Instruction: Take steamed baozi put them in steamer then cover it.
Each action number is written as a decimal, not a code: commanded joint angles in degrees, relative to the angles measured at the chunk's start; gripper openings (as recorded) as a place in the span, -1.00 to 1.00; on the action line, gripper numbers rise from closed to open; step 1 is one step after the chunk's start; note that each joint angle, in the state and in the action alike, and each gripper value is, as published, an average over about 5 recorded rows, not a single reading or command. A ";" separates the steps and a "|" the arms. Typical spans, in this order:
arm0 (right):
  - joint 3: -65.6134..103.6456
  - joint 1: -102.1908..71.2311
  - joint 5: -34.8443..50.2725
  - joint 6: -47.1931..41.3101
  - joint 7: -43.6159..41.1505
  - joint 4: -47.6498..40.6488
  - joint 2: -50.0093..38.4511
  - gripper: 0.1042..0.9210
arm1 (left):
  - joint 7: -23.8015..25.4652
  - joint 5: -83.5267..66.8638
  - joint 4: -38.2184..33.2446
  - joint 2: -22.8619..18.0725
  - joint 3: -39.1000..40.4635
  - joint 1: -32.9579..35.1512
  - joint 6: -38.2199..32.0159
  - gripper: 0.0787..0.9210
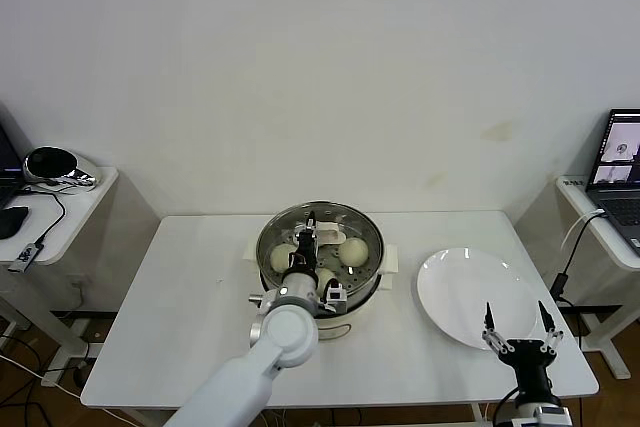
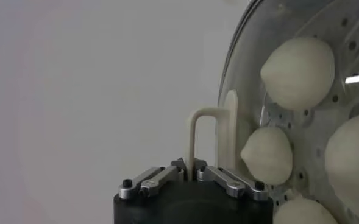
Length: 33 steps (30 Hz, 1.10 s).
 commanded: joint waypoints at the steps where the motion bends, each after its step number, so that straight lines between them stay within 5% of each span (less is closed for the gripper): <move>1: -0.01 0.00 0.03 -0.02 -0.09 0.03 -0.16 0.76 | -0.17 -0.07 0.26 -0.95 -0.50 0.21 -0.19 -0.83; 7: -0.10 0.09 0.02 -0.07 -0.11 -0.08 -0.12 0.76 | 0.17 -0.78 -1.83 -0.60 -0.74 0.41 0.02 -0.73; 14: -0.12 -0.05 0.01 0.00 -0.15 -0.09 -0.19 0.76 | -0.21 -2.78 -10.73 2.74 -2.13 5.70 0.02 -0.26; 25: -0.89 0.11 -0.12 -0.03 -0.23 -0.25 -0.14 0.76 | -10.80 -29.10 -32.02 10.47 -11.70 28.11 -8.28 0.50; 33: -2.06 -0.53 -0.03 -0.08 -0.57 0.19 -1.06 0.76 | -23.88 -70.40 -34.97 4.73 -37.25 52.80 -28.30 0.76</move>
